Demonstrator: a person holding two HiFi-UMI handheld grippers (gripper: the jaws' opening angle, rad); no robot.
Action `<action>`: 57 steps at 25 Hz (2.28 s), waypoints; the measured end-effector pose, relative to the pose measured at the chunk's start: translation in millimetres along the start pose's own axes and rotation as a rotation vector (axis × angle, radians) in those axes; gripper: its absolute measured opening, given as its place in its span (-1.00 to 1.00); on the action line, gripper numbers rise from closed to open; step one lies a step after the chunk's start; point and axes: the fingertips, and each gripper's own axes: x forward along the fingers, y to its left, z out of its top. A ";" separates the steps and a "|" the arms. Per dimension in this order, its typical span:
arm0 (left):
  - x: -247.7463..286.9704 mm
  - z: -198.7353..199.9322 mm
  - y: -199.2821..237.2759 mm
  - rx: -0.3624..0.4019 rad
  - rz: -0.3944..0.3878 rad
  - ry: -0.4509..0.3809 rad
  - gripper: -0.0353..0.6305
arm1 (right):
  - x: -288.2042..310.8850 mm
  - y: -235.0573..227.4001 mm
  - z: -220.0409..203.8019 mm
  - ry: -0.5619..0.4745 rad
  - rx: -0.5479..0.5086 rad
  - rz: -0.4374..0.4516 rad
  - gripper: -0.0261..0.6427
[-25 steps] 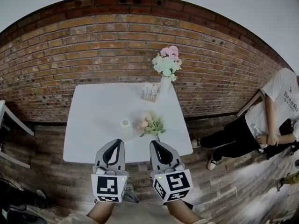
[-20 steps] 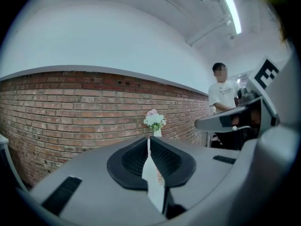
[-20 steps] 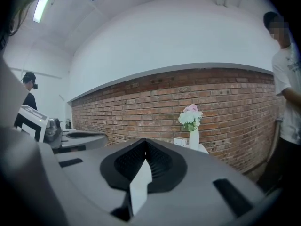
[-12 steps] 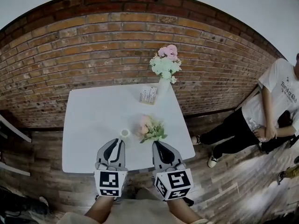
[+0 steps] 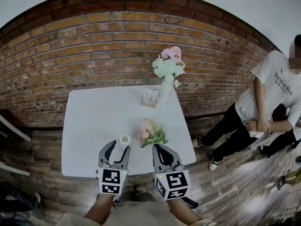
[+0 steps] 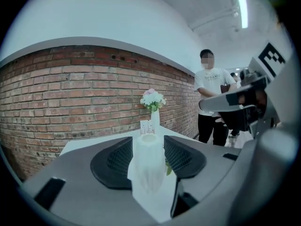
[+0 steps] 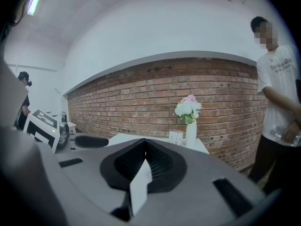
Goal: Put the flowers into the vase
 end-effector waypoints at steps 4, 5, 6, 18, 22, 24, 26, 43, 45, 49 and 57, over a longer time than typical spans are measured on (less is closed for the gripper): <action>13.7 -13.0 -1.9 -0.015 -0.023 0.060 -0.08 | 11.5 -13.7 -14.9 0.071 -0.025 0.000 -0.90; 16.9 -15.5 -2.4 -0.019 -0.028 0.071 -0.05 | 15.2 -16.3 -19.9 0.096 -0.030 0.007 -0.90; 19.9 -17.8 -2.7 -0.020 -0.033 0.081 -0.03 | 19.1 -18.9 -25.4 0.121 -0.032 0.017 -0.89; 42.7 -44.1 -3.1 -0.049 -0.068 0.168 0.01 | 40.3 -59.4 -87.9 0.325 -0.037 0.026 -0.71; 46.6 -48.6 -4.1 -0.060 -0.074 0.186 0.01 | 43.9 -73.3 -105.1 0.385 -0.057 0.020 -0.63; 47.5 -50.0 -3.9 -0.063 -0.074 0.187 0.01 | 47.0 -77.9 -115.9 0.429 -0.076 0.029 -0.59; 47.8 -50.1 -3.6 -0.058 -0.074 0.185 0.00 | 51.8 -79.8 -127.3 0.478 -0.088 0.048 -0.56; 47.4 -48.0 -2.8 -0.038 -0.088 0.197 -0.01 | 88.6 -82.0 -206.4 1.015 -0.168 0.210 -0.55; 47.2 -48.2 -2.4 -0.037 -0.090 0.197 -0.01 | 92.6 -86.0 -213.8 1.056 -0.150 0.206 -0.55; 45.7 -48.1 -2.3 -0.039 -0.095 0.200 -0.01 | 96.5 -89.4 -229.0 1.102 -0.119 0.194 -0.55; 42.9 -49.1 1.3 -0.046 -0.088 0.201 -0.01 | 98.0 -92.5 -251.0 1.159 -0.136 0.164 -0.62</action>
